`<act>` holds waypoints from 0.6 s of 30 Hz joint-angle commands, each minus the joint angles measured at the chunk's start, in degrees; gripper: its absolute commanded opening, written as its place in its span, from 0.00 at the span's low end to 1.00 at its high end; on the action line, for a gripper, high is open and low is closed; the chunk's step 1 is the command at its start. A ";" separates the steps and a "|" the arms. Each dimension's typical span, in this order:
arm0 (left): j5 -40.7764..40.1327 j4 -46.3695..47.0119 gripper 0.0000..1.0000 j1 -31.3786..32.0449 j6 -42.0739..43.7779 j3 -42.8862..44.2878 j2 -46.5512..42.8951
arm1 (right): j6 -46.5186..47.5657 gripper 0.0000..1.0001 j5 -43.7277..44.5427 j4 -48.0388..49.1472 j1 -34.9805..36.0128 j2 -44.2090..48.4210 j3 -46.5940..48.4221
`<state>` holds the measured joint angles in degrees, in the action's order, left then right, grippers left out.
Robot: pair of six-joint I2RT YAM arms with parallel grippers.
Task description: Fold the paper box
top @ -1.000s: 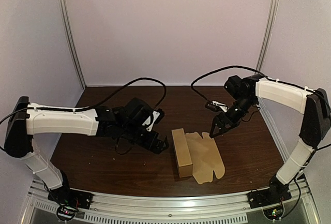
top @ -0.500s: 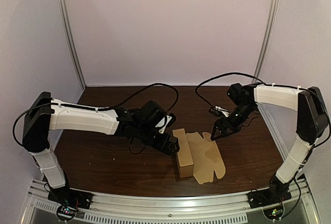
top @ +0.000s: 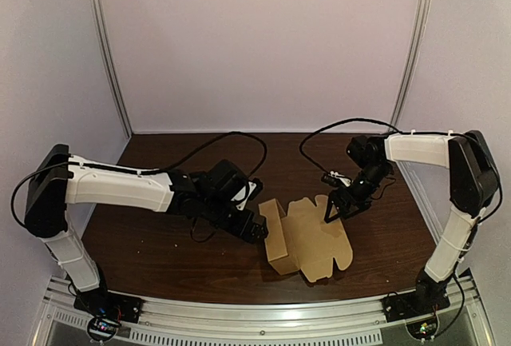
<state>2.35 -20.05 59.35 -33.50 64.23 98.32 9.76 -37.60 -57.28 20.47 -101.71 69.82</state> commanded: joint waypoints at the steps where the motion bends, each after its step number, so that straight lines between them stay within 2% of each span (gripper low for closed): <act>1: -1.47 -2.39 0.97 0.23 -0.25 -2.00 0.13 | -0.63 1.00 -1.77 -1.61 -0.13 -2.14 1.47; 3: -1.47 -2.13 0.97 0.23 -0.32 -2.00 0.30 | 0.14 0.99 -7.10 -3.07 -0.16 -3.46 2.38; 5: -1.47 -1.99 0.97 0.20 -0.40 -1.91 0.52 | 1.20 0.95 -13.13 -4.73 -0.11 -5.06 3.39; 9: -1.47 -1.98 0.97 0.16 -0.34 -2.25 0.92 | 2.96 0.77 -17.04 -6.62 -0.14 -5.94 4.86; 11: -1.47 -2.23 0.98 0.21 -0.09 -2.19 0.86 | 3.11 0.64 -17.04 -6.90 -0.16 -5.12 5.28; 15: -4.41 -2.46 0.97 0.19 0.21 -1.92 0.27 | 2.92 0.30 -15.11 -7.23 -0.16 -3.00 6.01; 18: -7.17 -2.64 0.97 0.23 0.09 -1.92 -0.72 | 3.04 0.13 -14.59 -7.62 -0.16 -1.52 6.36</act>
<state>-0.54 -22.37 59.35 -33.56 62.87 98.45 11.81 -52.12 -63.46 20.27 -106.26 74.74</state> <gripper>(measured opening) 0.974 0.214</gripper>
